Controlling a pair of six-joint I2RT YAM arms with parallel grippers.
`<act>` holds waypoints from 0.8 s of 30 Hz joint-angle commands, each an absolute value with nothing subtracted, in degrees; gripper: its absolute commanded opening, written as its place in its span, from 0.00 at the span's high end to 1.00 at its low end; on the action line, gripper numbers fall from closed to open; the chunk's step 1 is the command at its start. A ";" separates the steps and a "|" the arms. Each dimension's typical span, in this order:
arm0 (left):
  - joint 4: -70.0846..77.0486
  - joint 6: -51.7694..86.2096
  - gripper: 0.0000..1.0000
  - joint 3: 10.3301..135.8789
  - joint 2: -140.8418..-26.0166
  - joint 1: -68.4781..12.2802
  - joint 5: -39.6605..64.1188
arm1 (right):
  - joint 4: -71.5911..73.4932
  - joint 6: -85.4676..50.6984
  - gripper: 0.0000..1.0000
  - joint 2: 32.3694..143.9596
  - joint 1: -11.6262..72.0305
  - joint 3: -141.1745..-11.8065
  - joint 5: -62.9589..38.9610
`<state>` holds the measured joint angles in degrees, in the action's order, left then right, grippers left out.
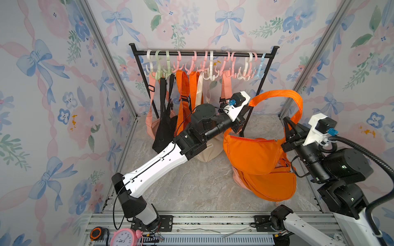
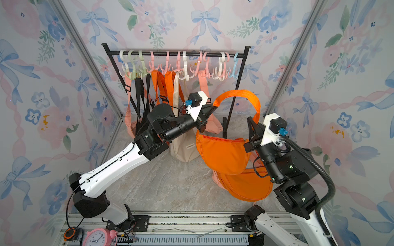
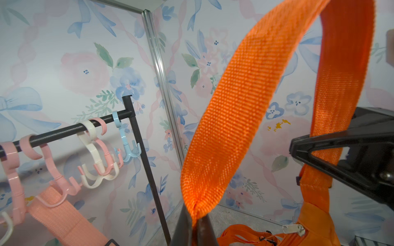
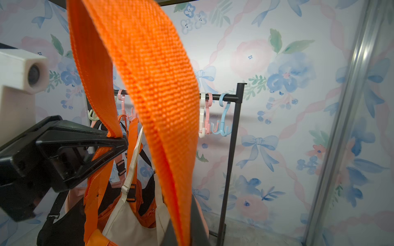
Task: Take the bag off the hook
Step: Place the bag inside the bag.
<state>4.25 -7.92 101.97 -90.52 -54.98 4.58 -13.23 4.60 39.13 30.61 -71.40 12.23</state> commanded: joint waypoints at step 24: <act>4.14 0.72 1.00 106.79 -103.58 -66.35 9.86 | -32.69 0.93 1.00 30.51 31.12 -65.15 56.08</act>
<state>3.05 -2.24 107.53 -102.63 -66.74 9.10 -31.79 4.14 28.08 30.59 -67.94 48.88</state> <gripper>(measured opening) 0.055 0.048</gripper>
